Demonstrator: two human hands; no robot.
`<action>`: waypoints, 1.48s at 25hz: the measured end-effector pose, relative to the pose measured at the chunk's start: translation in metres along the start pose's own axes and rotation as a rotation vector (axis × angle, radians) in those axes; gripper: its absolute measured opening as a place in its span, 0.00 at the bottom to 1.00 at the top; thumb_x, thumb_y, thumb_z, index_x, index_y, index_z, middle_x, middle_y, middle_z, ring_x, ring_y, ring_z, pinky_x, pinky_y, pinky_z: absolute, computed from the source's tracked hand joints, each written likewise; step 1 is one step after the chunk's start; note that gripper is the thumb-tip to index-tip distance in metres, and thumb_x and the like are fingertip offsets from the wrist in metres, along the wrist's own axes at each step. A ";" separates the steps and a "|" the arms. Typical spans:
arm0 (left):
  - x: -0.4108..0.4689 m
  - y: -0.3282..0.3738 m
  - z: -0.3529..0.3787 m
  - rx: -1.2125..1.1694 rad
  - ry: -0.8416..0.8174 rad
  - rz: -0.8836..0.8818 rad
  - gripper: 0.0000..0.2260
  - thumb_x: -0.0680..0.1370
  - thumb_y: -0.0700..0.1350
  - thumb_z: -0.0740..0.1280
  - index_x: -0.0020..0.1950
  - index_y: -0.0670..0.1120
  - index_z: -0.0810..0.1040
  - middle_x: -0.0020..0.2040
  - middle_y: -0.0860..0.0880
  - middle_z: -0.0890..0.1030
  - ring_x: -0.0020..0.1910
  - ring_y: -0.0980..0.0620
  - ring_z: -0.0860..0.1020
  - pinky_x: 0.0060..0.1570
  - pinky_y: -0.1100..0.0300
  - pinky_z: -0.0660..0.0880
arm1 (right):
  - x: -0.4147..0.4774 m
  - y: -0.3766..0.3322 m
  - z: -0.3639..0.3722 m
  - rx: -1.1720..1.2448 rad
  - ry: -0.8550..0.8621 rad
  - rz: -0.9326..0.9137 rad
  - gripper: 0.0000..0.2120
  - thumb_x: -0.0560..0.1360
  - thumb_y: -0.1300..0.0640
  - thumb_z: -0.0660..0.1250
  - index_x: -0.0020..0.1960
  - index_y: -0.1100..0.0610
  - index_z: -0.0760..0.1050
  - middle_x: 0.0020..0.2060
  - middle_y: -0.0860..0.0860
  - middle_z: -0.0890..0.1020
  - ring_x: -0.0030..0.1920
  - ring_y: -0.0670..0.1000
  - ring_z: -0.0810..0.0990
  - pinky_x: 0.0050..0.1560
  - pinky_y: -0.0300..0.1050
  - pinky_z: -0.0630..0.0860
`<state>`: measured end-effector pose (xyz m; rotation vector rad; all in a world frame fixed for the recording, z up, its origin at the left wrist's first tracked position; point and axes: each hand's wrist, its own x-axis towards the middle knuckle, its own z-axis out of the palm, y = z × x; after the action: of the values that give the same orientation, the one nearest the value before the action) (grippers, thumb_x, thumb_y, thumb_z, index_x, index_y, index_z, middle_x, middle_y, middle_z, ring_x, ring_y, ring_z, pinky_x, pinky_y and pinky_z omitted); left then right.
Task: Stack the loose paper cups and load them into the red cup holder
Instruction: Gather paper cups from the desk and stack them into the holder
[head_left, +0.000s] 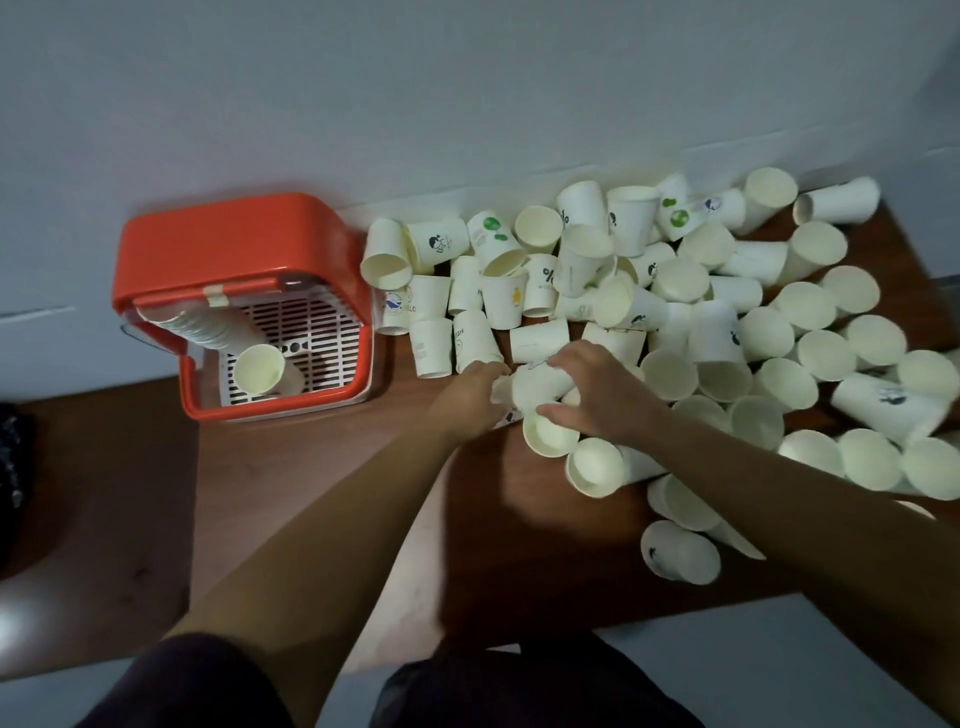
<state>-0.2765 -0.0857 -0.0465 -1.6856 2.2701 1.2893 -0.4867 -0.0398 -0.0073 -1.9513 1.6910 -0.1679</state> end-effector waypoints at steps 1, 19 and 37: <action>0.002 -0.002 0.005 0.064 -0.016 0.009 0.28 0.73 0.41 0.72 0.72 0.44 0.70 0.67 0.42 0.73 0.65 0.41 0.73 0.64 0.52 0.70 | -0.005 0.002 0.007 -0.060 -0.042 -0.060 0.38 0.65 0.34 0.68 0.64 0.60 0.74 0.60 0.56 0.76 0.61 0.58 0.74 0.64 0.55 0.71; -0.052 -0.050 -0.035 -0.238 0.280 -0.233 0.26 0.72 0.48 0.75 0.67 0.46 0.71 0.58 0.50 0.77 0.55 0.50 0.78 0.53 0.54 0.76 | 0.015 -0.039 0.002 -0.035 -0.136 -0.129 0.33 0.68 0.40 0.71 0.68 0.56 0.69 0.59 0.52 0.73 0.60 0.54 0.72 0.62 0.52 0.70; -0.150 -0.202 -0.175 -0.623 0.780 -0.174 0.29 0.70 0.43 0.78 0.67 0.48 0.68 0.60 0.52 0.75 0.59 0.51 0.76 0.51 0.63 0.75 | 0.093 -0.235 0.022 0.221 0.111 -0.132 0.28 0.71 0.46 0.73 0.66 0.55 0.70 0.61 0.51 0.74 0.62 0.50 0.72 0.58 0.42 0.68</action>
<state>0.0220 -0.0916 0.0209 -2.9616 2.0287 1.6050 -0.2520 -0.1063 0.0626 -1.9154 1.5381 -0.4989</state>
